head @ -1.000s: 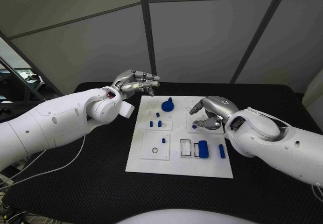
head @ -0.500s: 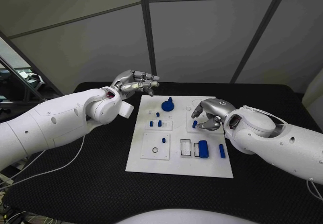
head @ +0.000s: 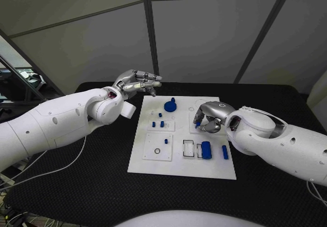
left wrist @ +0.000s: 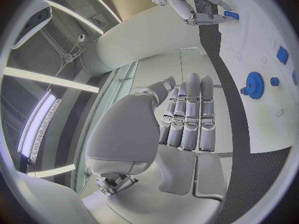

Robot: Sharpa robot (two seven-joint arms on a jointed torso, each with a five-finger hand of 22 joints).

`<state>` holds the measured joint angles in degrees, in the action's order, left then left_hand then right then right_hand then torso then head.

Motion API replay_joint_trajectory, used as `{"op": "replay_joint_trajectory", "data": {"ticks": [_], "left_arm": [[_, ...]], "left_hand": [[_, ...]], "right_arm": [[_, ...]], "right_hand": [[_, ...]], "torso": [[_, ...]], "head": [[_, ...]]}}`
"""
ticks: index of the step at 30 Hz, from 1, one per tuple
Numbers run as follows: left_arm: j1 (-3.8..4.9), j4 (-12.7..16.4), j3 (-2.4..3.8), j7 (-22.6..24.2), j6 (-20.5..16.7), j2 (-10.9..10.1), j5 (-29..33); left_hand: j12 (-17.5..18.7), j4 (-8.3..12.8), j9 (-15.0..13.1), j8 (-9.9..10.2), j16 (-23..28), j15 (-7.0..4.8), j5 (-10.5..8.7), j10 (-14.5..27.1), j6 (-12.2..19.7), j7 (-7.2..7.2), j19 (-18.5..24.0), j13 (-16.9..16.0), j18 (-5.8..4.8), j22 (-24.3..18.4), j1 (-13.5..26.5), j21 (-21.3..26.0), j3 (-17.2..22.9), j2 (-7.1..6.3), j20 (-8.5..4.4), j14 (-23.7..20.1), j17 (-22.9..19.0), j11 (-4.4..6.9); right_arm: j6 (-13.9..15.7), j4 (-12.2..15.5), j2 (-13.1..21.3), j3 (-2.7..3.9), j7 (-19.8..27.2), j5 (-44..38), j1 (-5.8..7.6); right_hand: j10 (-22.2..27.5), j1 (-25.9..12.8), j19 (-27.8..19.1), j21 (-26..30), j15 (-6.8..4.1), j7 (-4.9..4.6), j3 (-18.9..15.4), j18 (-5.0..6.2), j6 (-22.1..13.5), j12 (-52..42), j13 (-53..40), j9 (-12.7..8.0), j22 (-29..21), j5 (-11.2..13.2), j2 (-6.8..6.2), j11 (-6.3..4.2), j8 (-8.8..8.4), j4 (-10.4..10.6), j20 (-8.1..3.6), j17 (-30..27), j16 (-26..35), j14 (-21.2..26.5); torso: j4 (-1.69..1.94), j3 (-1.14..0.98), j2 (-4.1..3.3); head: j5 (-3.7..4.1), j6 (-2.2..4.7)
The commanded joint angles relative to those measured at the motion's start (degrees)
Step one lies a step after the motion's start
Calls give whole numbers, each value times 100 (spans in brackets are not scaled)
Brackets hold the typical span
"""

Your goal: Assemble the parts on the task board

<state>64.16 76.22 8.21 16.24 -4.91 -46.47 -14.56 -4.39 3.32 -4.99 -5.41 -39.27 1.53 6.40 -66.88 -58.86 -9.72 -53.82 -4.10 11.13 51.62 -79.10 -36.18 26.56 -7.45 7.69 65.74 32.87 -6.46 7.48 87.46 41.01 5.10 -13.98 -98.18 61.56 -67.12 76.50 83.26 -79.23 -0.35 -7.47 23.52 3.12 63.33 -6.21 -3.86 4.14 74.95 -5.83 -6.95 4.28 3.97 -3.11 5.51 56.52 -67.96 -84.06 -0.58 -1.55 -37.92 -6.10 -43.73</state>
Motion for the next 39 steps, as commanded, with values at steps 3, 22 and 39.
{"op": "replay_joint_trajectory", "data": {"ticks": [3,22,39], "left_arm": [[7,-4,5,21,56,7,30],[4,-41,5,-2,76,17,30],[-1,-55,5,-10,86,75,30]], "left_hand": [[18,-8,3,24,36,42,-10,29,22,-34,10,0,-73,-10,34,39,-32,20,19,-1,-6,-1],[16,-8,2,25,41,42,-11,29,21,-34,9,-1,-73,-13,34,45,-33,25,20,-1,-9,-1],[13,-9,1,26,50,43,-13,29,18,-32,7,-3,-72,-20,33,56,-35,34,22,1,-14,-1]], "right_arm": [[-134,-11,-16,3,53,5,12],[702,402,223,17,-77,-235,11],[902,1192,-71,401,226,345,5]], "right_hand": [[-273,-16,87,-108,-91,58,143,-19,189,-23,-20,30,395,17,136,-75,80,32,-37,79,-86,-48],[-789,185,247,-375,-228,158,348,-98,513,-3,-118,157,706,38,321,-231,152,-192,-187,159,-183,-63],[-797,192,323,-502,-222,142,402,-136,491,52,-132,164,851,13,298,-217,110,-261,-187,132,-174,-56]], "torso": [[-4,-3,-1],[-4,0,12],[19,11,-3]], "head": [[0,-7],[-11,-11],[-105,-54]]}}
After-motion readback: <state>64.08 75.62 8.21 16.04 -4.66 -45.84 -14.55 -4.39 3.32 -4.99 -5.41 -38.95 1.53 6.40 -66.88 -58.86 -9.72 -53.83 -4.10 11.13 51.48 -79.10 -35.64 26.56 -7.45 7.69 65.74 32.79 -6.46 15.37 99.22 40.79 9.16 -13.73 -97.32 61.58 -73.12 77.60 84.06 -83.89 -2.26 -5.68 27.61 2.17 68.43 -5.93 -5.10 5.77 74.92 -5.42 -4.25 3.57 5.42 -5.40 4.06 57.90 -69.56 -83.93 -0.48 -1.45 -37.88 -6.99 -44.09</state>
